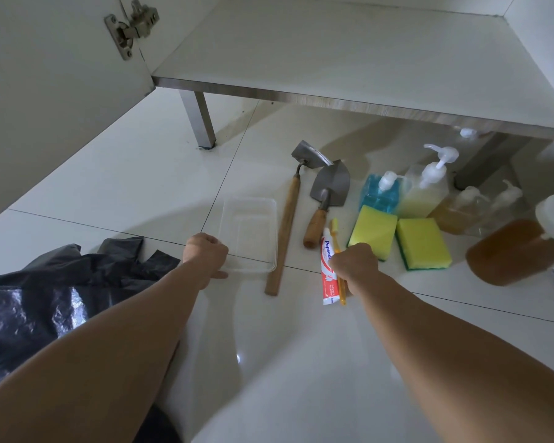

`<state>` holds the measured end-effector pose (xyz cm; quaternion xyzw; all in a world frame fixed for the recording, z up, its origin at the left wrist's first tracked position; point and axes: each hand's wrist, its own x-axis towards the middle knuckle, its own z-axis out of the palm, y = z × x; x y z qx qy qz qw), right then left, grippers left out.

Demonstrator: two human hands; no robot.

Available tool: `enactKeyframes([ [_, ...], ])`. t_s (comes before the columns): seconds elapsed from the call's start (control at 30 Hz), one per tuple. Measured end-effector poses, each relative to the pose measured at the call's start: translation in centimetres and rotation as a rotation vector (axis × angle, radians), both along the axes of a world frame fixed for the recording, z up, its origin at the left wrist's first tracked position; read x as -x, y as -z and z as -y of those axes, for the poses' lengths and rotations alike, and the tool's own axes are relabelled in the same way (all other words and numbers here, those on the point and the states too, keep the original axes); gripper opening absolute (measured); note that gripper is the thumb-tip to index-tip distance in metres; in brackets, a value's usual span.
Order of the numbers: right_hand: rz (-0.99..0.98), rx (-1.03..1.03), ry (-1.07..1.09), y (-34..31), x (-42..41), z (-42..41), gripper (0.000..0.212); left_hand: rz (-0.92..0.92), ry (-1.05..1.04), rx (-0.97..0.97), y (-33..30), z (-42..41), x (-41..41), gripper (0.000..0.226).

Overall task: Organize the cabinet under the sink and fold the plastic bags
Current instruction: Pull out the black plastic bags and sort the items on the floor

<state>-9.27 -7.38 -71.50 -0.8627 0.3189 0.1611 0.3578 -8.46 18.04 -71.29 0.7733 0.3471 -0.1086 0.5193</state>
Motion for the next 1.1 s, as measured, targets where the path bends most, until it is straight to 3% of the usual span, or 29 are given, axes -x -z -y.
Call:
enactKeyframes([
  [0.2, 0.030, 0.036, 0.009, -0.4, 0.1, 0.7, 0.019, 0.044, -0.040, 0.060, 0.1, -0.5, 0.1, 0.023],
  [0.63, 0.157, -0.140, 0.083, -1.9, -1.8, 1.5, 0.030, 0.113, 0.041, 0.127, -1.3, 1.0, 1.0, 0.014],
  [0.8, 0.191, -0.119, 0.087, -2.6, -1.8, 1.6, 0.030, 0.105, 0.076, 0.074, -1.6, 2.8, 1.4, 0.017],
  [1.1, 0.017, -0.065, 0.072, 0.5, 1.0, 1.2, 0.014, 0.003, -0.017, -0.100, -0.9, 2.0, 1.5, 0.009],
])
